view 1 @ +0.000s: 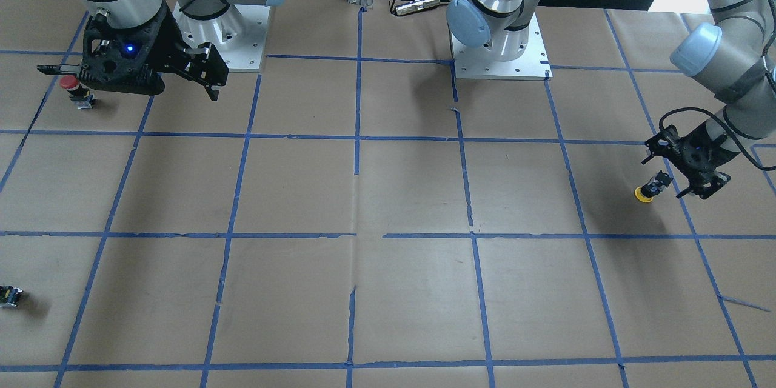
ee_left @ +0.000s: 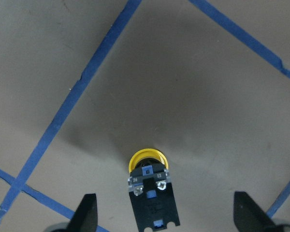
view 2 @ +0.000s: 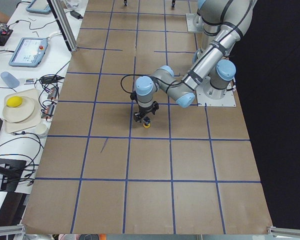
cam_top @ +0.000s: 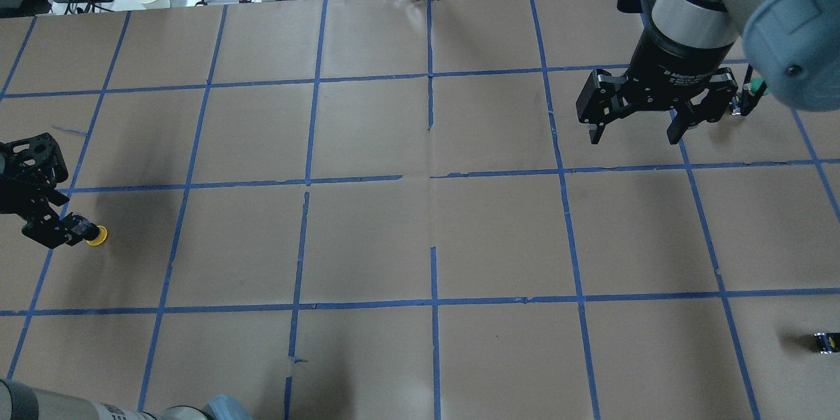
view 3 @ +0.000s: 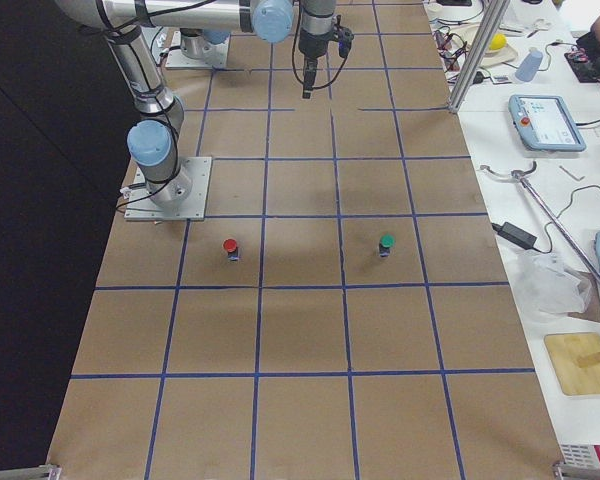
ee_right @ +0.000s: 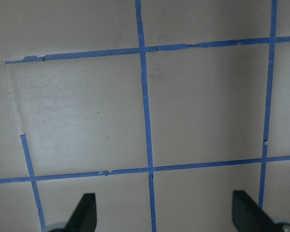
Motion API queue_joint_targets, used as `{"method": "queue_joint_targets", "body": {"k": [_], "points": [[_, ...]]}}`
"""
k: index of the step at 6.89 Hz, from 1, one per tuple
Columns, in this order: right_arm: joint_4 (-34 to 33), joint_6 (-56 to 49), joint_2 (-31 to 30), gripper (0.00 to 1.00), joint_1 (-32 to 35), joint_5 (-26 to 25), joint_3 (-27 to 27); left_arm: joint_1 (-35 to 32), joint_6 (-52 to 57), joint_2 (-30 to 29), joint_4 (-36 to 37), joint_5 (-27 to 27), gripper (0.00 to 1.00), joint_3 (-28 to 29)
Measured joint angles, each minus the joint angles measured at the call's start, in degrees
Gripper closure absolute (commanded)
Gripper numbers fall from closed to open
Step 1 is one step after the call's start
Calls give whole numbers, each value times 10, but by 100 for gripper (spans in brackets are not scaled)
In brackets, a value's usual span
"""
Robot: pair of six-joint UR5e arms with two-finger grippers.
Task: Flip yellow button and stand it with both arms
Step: 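Lift the yellow button with the left gripper and carry it toward the table center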
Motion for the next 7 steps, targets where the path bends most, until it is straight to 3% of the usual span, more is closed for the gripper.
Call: {"method": "queue_joint_targets", "body": {"k": [1,3,4,7], "points": [[0,0,0,0,0,0,0,0,2,-6,5,1,39,-1],[0,0,0,0,0,0,0,0,14,-10,7,5,65,-1],[0,0,0,0,0,0,0,0,21,-10,8,6,85,0],[1,0,0,0,0,0,0,-6,24,-2,0,-23,87,7]]}}
